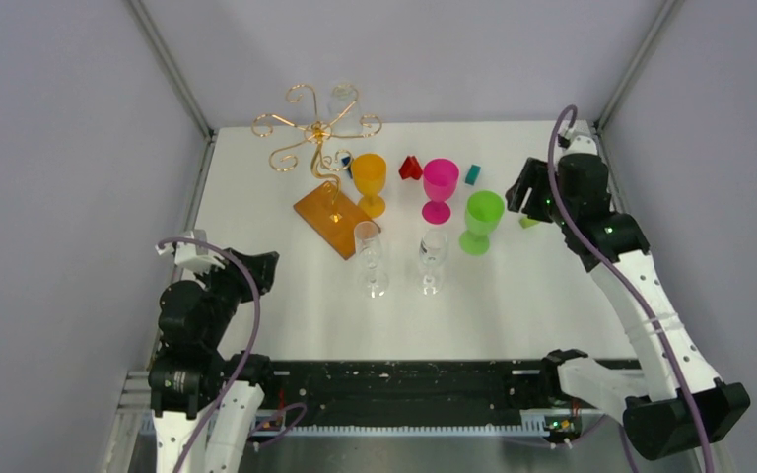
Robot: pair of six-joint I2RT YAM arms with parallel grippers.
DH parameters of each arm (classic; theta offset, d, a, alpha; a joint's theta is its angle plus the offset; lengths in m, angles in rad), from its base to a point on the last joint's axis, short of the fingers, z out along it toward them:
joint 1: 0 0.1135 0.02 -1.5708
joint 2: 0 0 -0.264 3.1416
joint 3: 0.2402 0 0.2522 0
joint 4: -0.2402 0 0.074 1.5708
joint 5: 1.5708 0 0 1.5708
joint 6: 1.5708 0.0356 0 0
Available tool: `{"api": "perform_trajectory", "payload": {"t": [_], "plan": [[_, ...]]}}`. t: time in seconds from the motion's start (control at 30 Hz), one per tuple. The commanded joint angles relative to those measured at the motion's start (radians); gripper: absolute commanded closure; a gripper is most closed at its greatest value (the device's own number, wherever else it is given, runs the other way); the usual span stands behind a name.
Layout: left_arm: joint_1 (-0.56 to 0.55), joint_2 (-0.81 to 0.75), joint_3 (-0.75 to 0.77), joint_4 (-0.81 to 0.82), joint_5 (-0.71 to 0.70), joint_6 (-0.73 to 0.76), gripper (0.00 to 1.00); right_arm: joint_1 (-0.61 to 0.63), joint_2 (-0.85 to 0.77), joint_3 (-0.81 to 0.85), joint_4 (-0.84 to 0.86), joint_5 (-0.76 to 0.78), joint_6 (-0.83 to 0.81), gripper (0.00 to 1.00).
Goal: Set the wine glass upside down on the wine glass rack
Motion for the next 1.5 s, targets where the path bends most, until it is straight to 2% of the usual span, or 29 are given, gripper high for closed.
{"api": "perform_trajectory", "payload": {"t": [0.0, 0.13, 0.4, 0.67, 0.8, 0.9, 0.97, 1.1, 1.2, 1.3, 1.4, 1.47], "plan": [[-0.002, 0.019, 0.009, 0.049, 0.009, 0.0, 0.53, -0.005, 0.054, -0.055, -0.079, -0.017, -0.028, 0.38], [-0.003, 0.016, 0.009, 0.049, 0.012, 0.003, 0.53, -0.006, 0.106, -0.068, -0.038, -0.044, -0.019, 0.39], [-0.002, 0.015, 0.004, 0.057, 0.011, 0.005, 0.53, -0.005, 0.214, -0.062, 0.047, -0.006, -0.019, 0.42], [-0.002, 0.026, 0.011, 0.066, 0.016, 0.008, 0.53, -0.005, 0.349, 0.002, 0.052, 0.04, -0.045, 0.63], [-0.002, 0.03, 0.016, 0.065, 0.015, 0.013, 0.53, -0.006, 0.381, 0.039, 0.026, 0.078, -0.058, 0.86], [-0.002, 0.031, 0.018, 0.064, 0.013, 0.013, 0.53, -0.005, 0.351, 0.047, 0.01, 0.151, -0.059, 0.99], [-0.002, 0.035, 0.022, 0.065, 0.017, 0.011, 0.53, -0.005, 0.308, 0.069, -0.027, 0.21, -0.055, 1.0], [-0.002, 0.052, 0.043, 0.066, 0.028, 0.01, 0.53, -0.004, 0.126, 0.129, -0.061, 0.328, -0.049, 1.0], [-0.002, 0.068, 0.071, 0.076, 0.051, 0.01, 0.53, -0.004, -0.027, 0.207, -0.057, 0.234, -0.02, 1.0], [-0.009, 0.1, 0.133, 0.1, 0.079, 0.009, 0.53, -0.004, -0.137, 0.273, 0.003, 0.008, 0.062, 1.0], [-0.01, 0.144, 0.204, 0.132, 0.114, -0.021, 0.54, -0.004, -0.172, 0.318, 0.052, -0.21, 0.174, 1.0], [-0.011, 0.183, 0.242, 0.175, 0.156, -0.067, 0.58, -0.004, -0.179, 0.314, 0.095, -0.318, 0.25, 1.0]]}}
